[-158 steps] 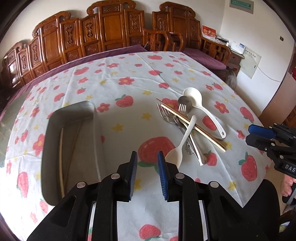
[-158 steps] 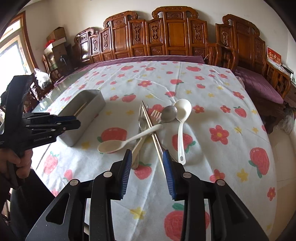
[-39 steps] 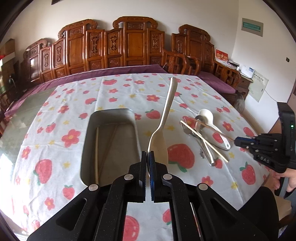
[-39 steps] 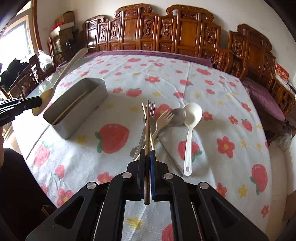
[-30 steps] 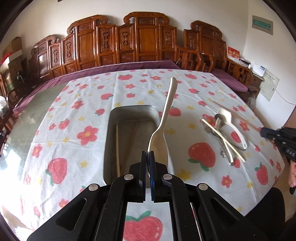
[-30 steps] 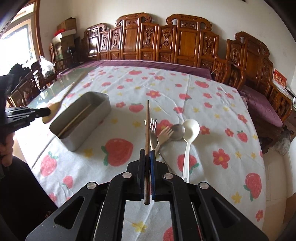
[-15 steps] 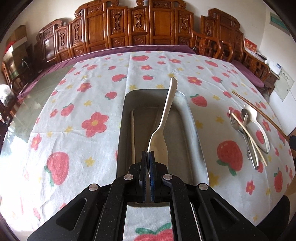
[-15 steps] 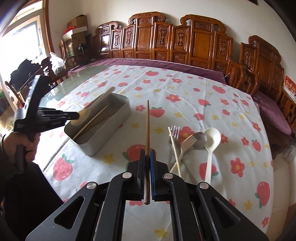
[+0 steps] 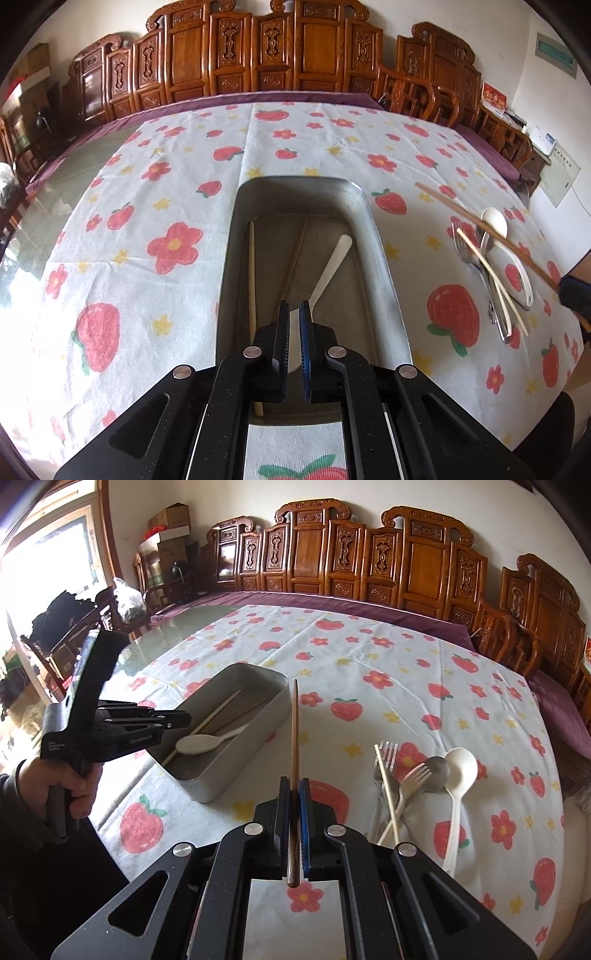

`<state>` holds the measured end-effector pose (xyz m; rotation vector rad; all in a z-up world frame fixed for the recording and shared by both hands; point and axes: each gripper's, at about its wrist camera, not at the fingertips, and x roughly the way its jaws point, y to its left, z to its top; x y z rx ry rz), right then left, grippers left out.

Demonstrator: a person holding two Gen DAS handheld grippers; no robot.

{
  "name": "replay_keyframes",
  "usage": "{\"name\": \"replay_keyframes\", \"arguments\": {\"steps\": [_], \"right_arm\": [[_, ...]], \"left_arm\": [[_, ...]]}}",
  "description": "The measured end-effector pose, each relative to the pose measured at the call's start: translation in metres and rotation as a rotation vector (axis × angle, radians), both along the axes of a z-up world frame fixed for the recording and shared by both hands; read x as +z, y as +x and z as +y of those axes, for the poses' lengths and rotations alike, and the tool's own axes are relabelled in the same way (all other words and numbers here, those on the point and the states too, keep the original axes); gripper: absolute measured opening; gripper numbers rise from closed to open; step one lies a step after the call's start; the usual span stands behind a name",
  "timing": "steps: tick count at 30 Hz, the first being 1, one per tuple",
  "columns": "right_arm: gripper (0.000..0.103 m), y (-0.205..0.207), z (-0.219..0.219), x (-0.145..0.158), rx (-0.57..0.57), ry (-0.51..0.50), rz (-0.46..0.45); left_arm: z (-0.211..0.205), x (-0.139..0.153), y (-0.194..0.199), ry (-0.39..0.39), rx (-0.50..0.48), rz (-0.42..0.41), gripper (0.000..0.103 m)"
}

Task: Organize utensils
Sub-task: 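Release the white spoon into the box while the right gripper carries its chopstick toward it, then lower the chopstick into the box and open the right gripper while the left returns to the pile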

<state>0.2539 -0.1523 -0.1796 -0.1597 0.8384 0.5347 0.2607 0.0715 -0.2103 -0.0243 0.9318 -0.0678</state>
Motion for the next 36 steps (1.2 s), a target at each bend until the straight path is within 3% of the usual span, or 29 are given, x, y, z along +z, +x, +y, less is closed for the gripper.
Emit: {"name": "replay_keyframes", "arguments": {"steps": [4, 8, 17, 36], "right_arm": [[0.006, 0.001, 0.015, -0.003, 0.010, 0.012, 0.007], [0.006, 0.001, 0.033, -0.007, 0.024, 0.023, 0.017], [0.006, 0.007, 0.072, -0.009, 0.069, 0.041, 0.047], [0.006, 0.052, 0.135, -0.045, -0.033, 0.026, 0.120]], "left_arm": [[0.009, 0.011, -0.007, -0.027, 0.007, -0.046, 0.009], [0.017, 0.020, -0.011, -0.005, 0.006, -0.091, 0.009], [0.044, 0.030, -0.021, -0.029, 0.036, -0.127, 0.009], [0.085, 0.033, -0.028, -0.045, 0.111, -0.123, 0.009]]}}
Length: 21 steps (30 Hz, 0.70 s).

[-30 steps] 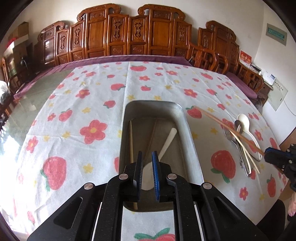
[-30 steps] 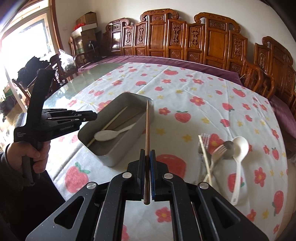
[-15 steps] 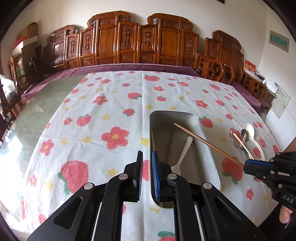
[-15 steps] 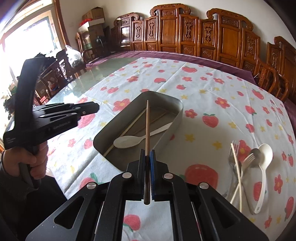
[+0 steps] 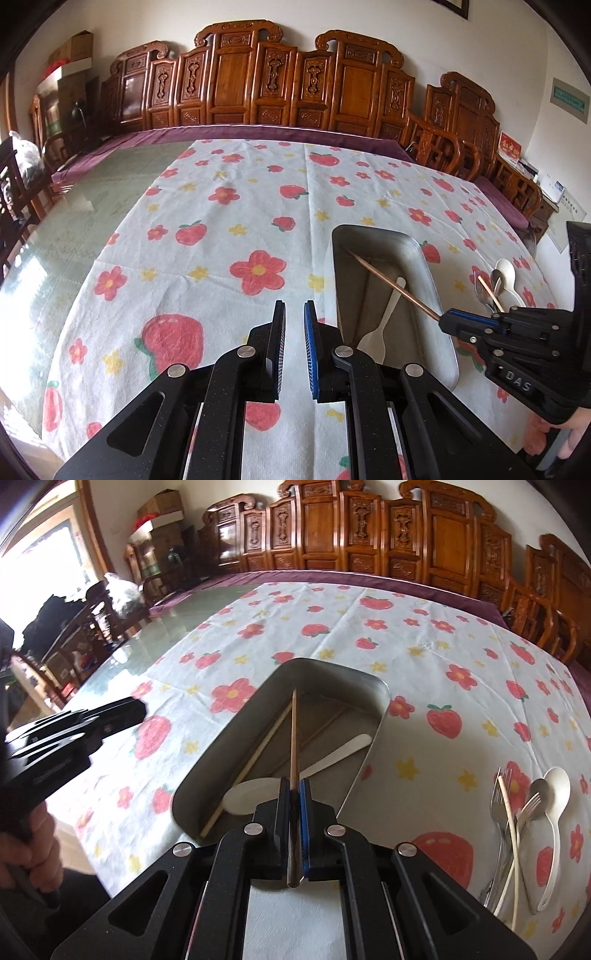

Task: Organize utensils
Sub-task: 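Lower the chopstick into the box and open the right gripper while the left returns to the pile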

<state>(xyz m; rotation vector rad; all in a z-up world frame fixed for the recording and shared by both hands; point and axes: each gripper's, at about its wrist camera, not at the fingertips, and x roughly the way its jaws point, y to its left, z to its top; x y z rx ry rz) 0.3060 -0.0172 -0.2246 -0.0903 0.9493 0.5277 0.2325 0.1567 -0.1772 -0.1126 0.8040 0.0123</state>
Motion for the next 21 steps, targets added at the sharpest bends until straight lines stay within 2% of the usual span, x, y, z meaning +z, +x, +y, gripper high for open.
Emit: {"name": "replay_keyframes", "arguments": {"steps": [8, 21], "right_arm": [[0.006, 0.006, 0.008, -0.024, -0.022, 0.019, 0.051], [0.009, 0.002, 0.003, -0.021, 0.048, 0.096, 0.060]], "left_arm": [[0.001, -0.001, -0.001, 0.001, -0.005, 0.002, 0.009], [-0.013, 0.000, -0.002, 0.007, -0.033, -0.006, 0.009]]}}
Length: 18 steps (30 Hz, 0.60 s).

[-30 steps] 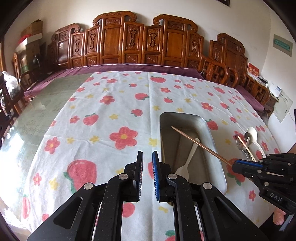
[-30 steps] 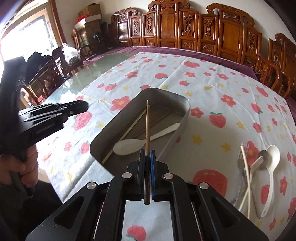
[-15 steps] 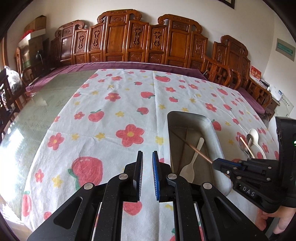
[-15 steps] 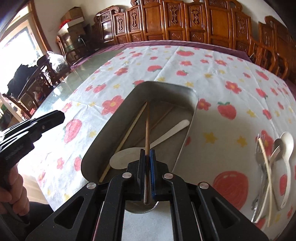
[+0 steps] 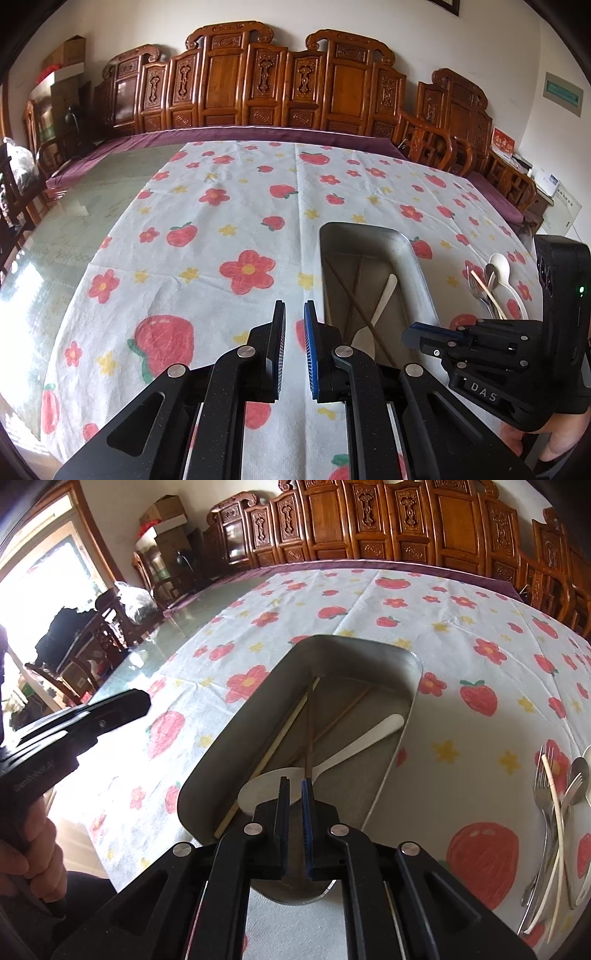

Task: Organize utensils
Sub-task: 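Lower the chopstick into the box and open the right gripper while the left returns to the pile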

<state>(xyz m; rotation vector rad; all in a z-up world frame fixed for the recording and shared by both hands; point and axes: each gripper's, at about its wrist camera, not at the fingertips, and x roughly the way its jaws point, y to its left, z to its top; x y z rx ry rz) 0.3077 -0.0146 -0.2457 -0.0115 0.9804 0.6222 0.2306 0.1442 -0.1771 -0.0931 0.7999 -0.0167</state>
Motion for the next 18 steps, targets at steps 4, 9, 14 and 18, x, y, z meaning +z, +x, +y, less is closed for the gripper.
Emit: {"name": "replay_keyframes", "arguments": {"steps": [4, 9, 14, 18], "right_arm": [[0.009, -0.002, -0.015, 0.013, -0.002, 0.020, -0.023], [0.009, -0.021, -0.070, 0.031, -0.028, -0.006, -0.094], [0.009, -0.038, -0.135, 0.027, -0.101, -0.056, -0.112], [0.017, -0.042, -0.176, 0.012, -0.145, -0.116, -0.098]], "left_arm": [[-0.014, 0.001, 0.001, 0.011, -0.027, -0.003, 0.009], [-0.040, 0.002, 0.000, 0.007, -0.076, -0.012, 0.009], [-0.076, 0.005, -0.002, 0.008, -0.159, -0.025, 0.009], [-0.100, 0.002, -0.004, 0.011, -0.210, -0.015, 0.009]]}}
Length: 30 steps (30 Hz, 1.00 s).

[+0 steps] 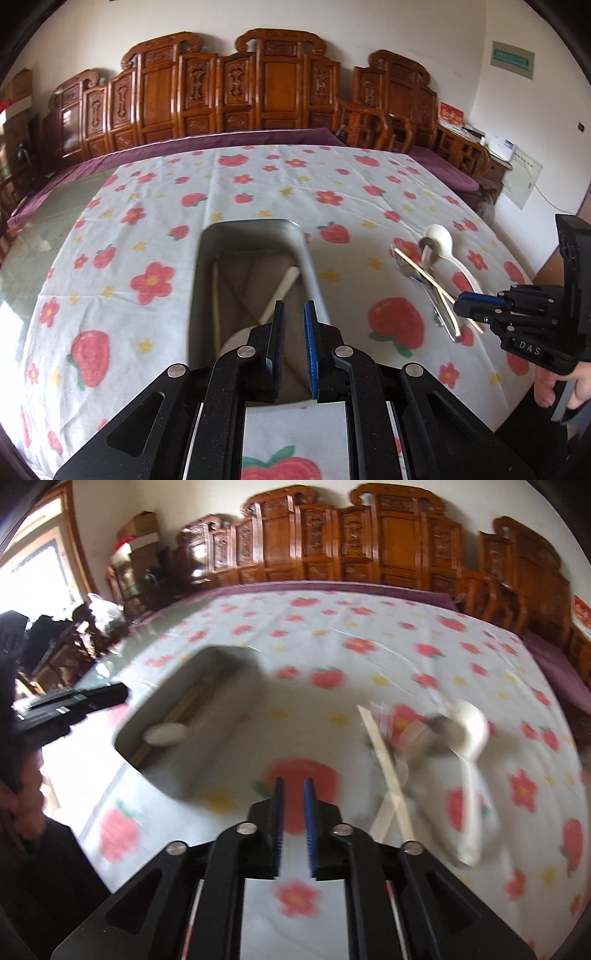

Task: Organize utensils
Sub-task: 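Lower the chopstick into the box and open the right gripper while the left returns to the pile, then grasp a white plastic fork with the left gripper while the right grasps a chopstick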

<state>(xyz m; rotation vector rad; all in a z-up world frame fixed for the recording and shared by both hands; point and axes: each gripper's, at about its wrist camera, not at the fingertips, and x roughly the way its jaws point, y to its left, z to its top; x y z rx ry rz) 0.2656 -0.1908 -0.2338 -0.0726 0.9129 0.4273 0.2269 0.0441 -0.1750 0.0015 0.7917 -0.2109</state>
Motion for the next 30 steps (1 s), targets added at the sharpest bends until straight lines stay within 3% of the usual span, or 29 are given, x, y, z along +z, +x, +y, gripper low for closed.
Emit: {"name": "replay_keyframes", "arguments": {"steps": [7, 16, 20, 24, 30], "right_arm": [[0.017, 0.006, -0.046, -0.034, -0.053, -0.084, 0.045], [0.017, 0.023, -0.054, -0.060, -0.043, -0.115, 0.086], [0.017, 0.027, -0.055, -0.059, -0.037, -0.099, 0.087], [0.006, 0.022, -0.058, -0.056, -0.022, -0.071, 0.098], [0.006, -0.001, -0.072, -0.024, -0.010, -0.041, 0.050]], "left_arm": [[-0.029, -0.006, -0.005, 0.034, -0.048, 0.003, 0.018], [-0.049, -0.013, -0.009, 0.049, -0.090, 0.023, 0.020], [-0.060, -0.015, -0.011, 0.059, -0.105, 0.028, 0.022], [-0.069, -0.015, -0.012, 0.067, -0.104, 0.035, 0.023], [-0.084, -0.014, -0.014, 0.081, -0.103, 0.048, 0.023]]}}
